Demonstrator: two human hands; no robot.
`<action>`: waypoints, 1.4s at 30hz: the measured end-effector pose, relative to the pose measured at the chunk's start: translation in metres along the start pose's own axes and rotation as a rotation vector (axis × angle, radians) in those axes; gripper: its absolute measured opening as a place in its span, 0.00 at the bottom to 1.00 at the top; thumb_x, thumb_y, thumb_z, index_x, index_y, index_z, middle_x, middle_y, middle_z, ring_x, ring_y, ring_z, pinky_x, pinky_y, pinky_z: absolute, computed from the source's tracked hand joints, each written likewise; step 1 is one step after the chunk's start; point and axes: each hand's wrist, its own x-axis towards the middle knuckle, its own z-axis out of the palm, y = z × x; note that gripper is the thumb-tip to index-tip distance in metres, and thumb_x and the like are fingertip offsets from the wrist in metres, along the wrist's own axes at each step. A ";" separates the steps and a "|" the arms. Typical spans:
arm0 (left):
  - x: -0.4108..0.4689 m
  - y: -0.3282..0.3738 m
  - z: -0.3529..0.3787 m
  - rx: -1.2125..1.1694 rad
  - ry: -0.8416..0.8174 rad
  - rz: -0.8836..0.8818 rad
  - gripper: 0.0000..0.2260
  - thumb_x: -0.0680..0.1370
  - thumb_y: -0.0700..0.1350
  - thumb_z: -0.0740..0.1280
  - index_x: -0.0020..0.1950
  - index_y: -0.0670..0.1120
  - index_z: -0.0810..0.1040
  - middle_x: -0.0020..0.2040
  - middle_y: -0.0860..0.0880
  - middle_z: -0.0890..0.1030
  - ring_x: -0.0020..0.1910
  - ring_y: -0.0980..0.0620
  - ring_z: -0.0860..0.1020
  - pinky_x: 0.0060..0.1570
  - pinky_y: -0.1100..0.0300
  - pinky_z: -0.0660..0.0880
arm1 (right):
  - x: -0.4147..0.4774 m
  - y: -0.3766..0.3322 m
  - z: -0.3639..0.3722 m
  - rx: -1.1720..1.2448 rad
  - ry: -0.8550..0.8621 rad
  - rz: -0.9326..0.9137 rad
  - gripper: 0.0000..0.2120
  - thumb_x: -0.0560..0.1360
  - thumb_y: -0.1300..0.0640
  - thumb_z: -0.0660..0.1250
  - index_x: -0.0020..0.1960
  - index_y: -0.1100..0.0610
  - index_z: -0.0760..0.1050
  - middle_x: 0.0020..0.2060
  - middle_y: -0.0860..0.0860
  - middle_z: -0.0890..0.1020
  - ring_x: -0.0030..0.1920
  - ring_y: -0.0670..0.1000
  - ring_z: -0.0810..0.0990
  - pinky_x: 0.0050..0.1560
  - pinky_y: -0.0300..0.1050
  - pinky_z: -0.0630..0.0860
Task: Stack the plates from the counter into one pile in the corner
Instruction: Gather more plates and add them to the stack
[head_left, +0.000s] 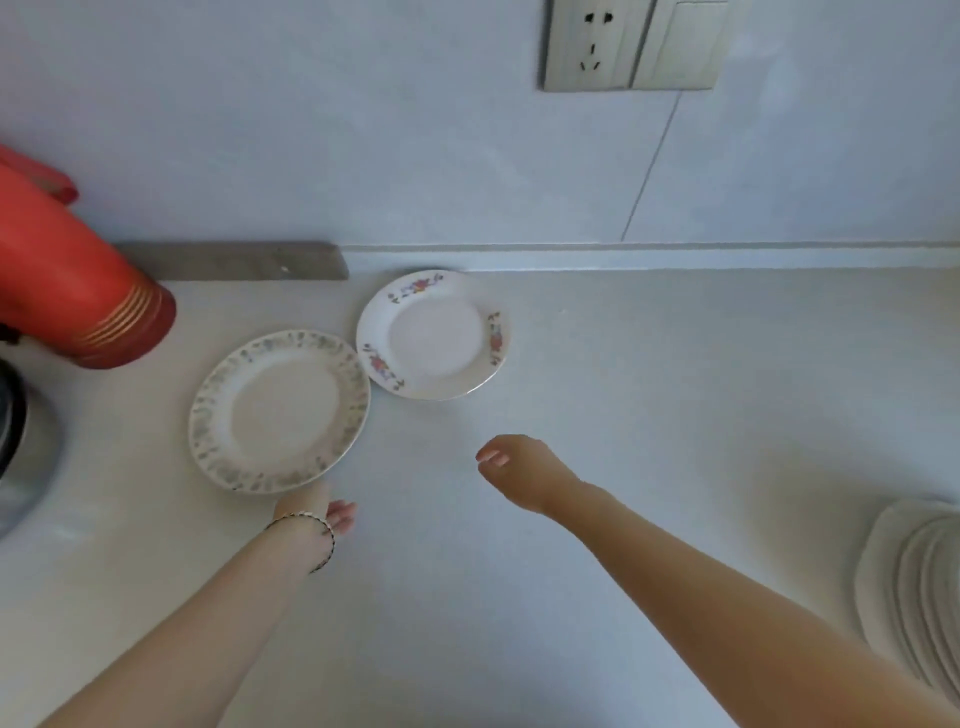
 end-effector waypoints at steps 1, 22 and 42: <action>0.008 0.006 -0.007 -0.066 0.008 -0.022 0.16 0.81 0.39 0.54 0.68 0.39 0.66 0.36 0.43 0.69 0.29 0.46 0.74 0.34 0.56 0.70 | 0.013 -0.007 0.009 0.114 0.011 0.068 0.16 0.76 0.57 0.60 0.62 0.57 0.74 0.56 0.52 0.79 0.55 0.51 0.77 0.57 0.43 0.74; 0.072 0.036 -0.056 -0.550 -0.132 -0.144 0.04 0.79 0.40 0.62 0.47 0.40 0.72 0.43 0.45 0.76 0.53 0.47 0.75 0.54 0.51 0.73 | 0.109 -0.076 -0.002 1.384 0.361 0.485 0.17 0.76 0.68 0.62 0.65 0.65 0.67 0.52 0.58 0.79 0.53 0.58 0.80 0.55 0.51 0.79; -0.093 -0.011 0.059 0.264 -0.536 0.444 0.10 0.74 0.29 0.63 0.40 0.43 0.76 0.33 0.47 0.82 0.27 0.51 0.81 0.21 0.65 0.75 | -0.125 0.132 -0.114 1.736 0.656 0.200 0.07 0.75 0.66 0.62 0.44 0.56 0.74 0.27 0.46 0.84 0.28 0.42 0.83 0.29 0.34 0.79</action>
